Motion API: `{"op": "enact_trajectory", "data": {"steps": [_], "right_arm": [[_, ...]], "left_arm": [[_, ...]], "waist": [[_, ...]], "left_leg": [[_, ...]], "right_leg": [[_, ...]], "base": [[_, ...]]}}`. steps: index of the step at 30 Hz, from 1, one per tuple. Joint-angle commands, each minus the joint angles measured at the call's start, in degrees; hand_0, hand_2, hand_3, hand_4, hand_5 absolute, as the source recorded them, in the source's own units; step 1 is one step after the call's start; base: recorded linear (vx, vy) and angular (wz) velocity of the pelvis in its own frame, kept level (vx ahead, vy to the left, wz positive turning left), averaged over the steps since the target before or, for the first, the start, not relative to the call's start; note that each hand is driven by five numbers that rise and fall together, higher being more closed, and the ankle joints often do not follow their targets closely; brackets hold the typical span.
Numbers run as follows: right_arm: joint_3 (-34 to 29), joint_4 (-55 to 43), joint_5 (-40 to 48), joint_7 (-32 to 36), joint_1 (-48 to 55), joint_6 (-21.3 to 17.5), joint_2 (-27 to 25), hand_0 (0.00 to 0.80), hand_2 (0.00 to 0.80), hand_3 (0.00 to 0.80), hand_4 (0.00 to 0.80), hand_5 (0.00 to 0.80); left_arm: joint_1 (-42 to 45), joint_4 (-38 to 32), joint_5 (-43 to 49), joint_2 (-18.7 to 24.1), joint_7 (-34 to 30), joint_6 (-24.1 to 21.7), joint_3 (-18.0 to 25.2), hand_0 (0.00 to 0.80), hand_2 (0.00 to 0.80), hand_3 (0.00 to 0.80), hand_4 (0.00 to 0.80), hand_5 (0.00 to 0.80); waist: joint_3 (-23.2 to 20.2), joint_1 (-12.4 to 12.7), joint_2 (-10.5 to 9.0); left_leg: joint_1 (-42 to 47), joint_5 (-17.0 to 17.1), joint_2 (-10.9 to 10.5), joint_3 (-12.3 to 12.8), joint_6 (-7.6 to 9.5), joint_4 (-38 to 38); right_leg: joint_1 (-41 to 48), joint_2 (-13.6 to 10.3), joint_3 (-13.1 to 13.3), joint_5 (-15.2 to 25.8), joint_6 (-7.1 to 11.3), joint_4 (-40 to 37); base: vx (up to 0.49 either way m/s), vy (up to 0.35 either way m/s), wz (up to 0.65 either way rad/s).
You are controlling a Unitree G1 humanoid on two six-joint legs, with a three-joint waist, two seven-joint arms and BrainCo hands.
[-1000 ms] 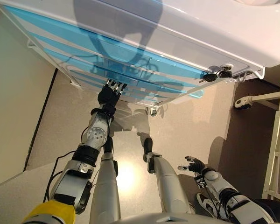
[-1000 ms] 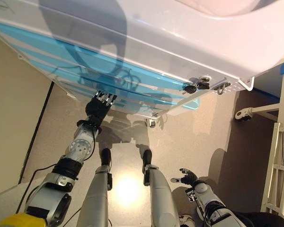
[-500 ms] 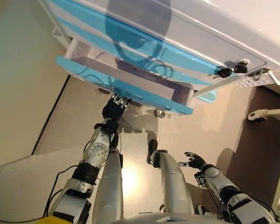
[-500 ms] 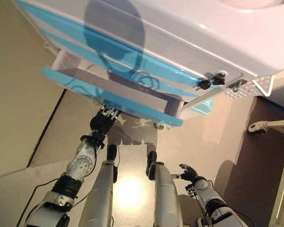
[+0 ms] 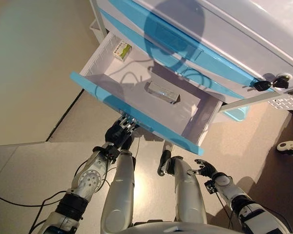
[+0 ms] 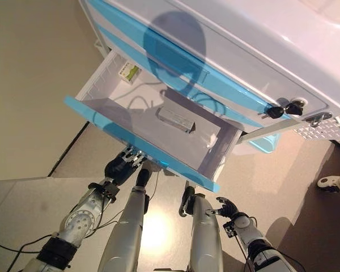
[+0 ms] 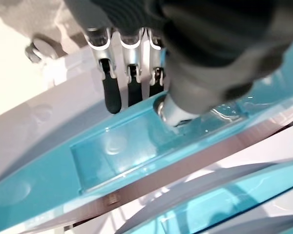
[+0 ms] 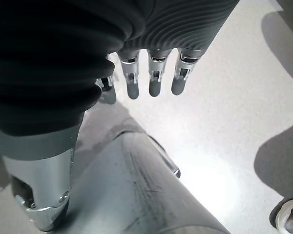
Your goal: Open the drawer and pick up the medicine
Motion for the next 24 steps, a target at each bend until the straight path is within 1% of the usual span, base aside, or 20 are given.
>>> {"op": "enact_trajectory", "data": {"steps": [1,2,4,8,12,15,16,17,19,22,24], "right_arm": [[2.99,3.68,-0.93,-0.34,2.52,-1.00,-2.84,0.000,0.000,0.000,0.000,0.000],[2.99,3.68,-0.93,-0.34,2.52,-1.00,-2.84,0.000,0.000,0.000,0.000,0.000],[3.93,4.58,-0.94,-0.37,1.87,-1.43,-2.09,0.000,0.000,0.000,0.000,0.000],[5.06,5.28,-0.66,-0.58,1.52,-1.80,-1.19,0.000,0.000,0.000,0.000,0.000],[5.44,6.12,-0.68,-0.93,1.14,-1.96,-0.42,0.000,0.000,0.000,0.000,0.000],[5.57,6.59,-1.16,-1.31,0.85,-1.78,-0.02,0.000,0.000,0.000,0.000,0.000],[5.48,6.70,-1.24,-1.39,0.85,-1.57,0.12,0.000,0.000,0.000,0.000,0.000],[5.38,6.77,-1.32,-1.36,0.75,-1.48,0.22,0.000,0.000,0.000,0.000,0.000],[5.13,7.43,-1.39,-1.75,0.33,-1.07,0.47,0.000,0.000,0.000,0.000,0.000],[4.96,7.21,-1.41,-2.06,0.15,-0.85,0.40,0.000,0.000,0.000,0.000,0.000],[4.71,6.79,-1.38,-2.42,0.00,-0.51,0.29,0.000,0.000,0.000,0.000,0.000]], "left_arm": [[-8.95,-32.30,-0.61,-7.01,-11.11,-8.78,-4.05,0.800,0.800,0.800,0.800,0.800],[-8.95,-32.30,-0.61,-7.01,-11.11,-8.78,-4.05,0.800,0.800,0.800,0.800,0.800],[-10.65,-34.59,-0.77,-7.86,-10.87,-10.22,-4.10,0.800,0.800,0.800,0.800,0.800],[-11.86,-35.47,-1.00,-8.80,-9.99,-11.36,-4.22,0.800,0.800,0.800,0.800,0.800],[-10.01,-35.02,-1.77,-9.59,-9.67,-11.36,-3.84,0.800,0.800,0.800,0.800,0.800],[-6.53,-33.21,-3.07,-10.31,-9.29,-10.56,-3.38,0.800,0.800,0.800,0.800,0.800],[-5.08,-32.42,-3.71,-10.51,-8.93,-10.19,-3.45,0.144,0.144,0.144,0.144,0.144],[-3.90,-31.52,-4.44,-10.79,-8.80,-9.63,-3.51,0.000,0.000,0.000,0.000,0.000],[-0.72,-27.88,-6.23,-11.30,-7.78,-8.16,-3.97,0.000,0.000,0.000,0.000,0.000],[0.99,-25.79,-6.89,-11.11,-7.08,-7.20,-4.01,0.000,0.000,0.000,0.000,0.000],[2.83,-22.89,-7.13,-10.88,-5.81,-6.22,-4.22,0.000,0.000,0.000,0.000,0.000]], "waist": [[-5.25,-0.10,3.15],[-5.25,-0.10,3.15],[-5.58,0.01,3.06],[-5.70,0.11,2.87],[-5.56,0.40,2.72],[-5.23,0.75,2.56],[-5.11,0.91,2.49],[-5.02,1.07,2.41],[-4.60,1.53,2.46],[-4.37,1.79,2.60],[-4.22,1.90,2.78]], "left_leg": [[-1.33,-3.57,-0.44,0.91,2.82,3.81],[-1.33,-3.57,-0.44,0.91,2.82,3.81],[-1.13,-3.82,-0.48,0.99,2.88,3.87],[-0.33,-3.96,-0.52,1.25,2.96,3.48],[0.48,-4.07,-0.39,1.31,3.06,3.03],[1.01,-4.09,-0.18,1.61,3.34,2.82],[1.24,-4.04,-0.13,1.62,3.42,2.55],[1.62,-3.96,-0.07,1.58,3.49,2.15],[2.49,-3.47,-0.11,1.53,3.59,0.86],[2.81,-3.16,-0.24,1.47,3.65,0.18],[2.95,-3.03,-0.16,1.50,3.78,-0.10]], "right_leg": [[0.66,1.91,-1.49,3.74,0.05,-4.12],[0.66,1.91,-1.49,3.74,0.05,-4.12],[0.75,1.78,-1.49,3.54,0.15,-4.06],[1.46,1.62,-1.37,3.56,0.25,-4.25],[2.23,1.59,-1.08,3.88,0.42,-4.98],[2.77,1.85,-0.86,4.23,0.55,-5.69],[3.02,1.93,-0.77,4.43,0.61,-6.16],[3.36,1.99,-0.72,4.61,0.64,-6.64],[4.27,1.86,-0.92,5.20,0.82,-7.76],[4.77,1.86,-0.91,5.44,0.91,-8.44],[4.96,1.97,-0.80,5.62,1.03,-8.82]], "base": [[0.004,0.007,0.03],[0.000,0.000,0.00],[0.000,0.000,0.00],[0.000,0.000,0.00],[0.000,0.000,0.00],[0.000,0.000,0.00],[0.000,0.000,0.00],[0.019,-0.002,-0.05],[0.012,-0.003,-0.03],[0.000,0.000,0.00],[0.000,0.000,0.00]]}}
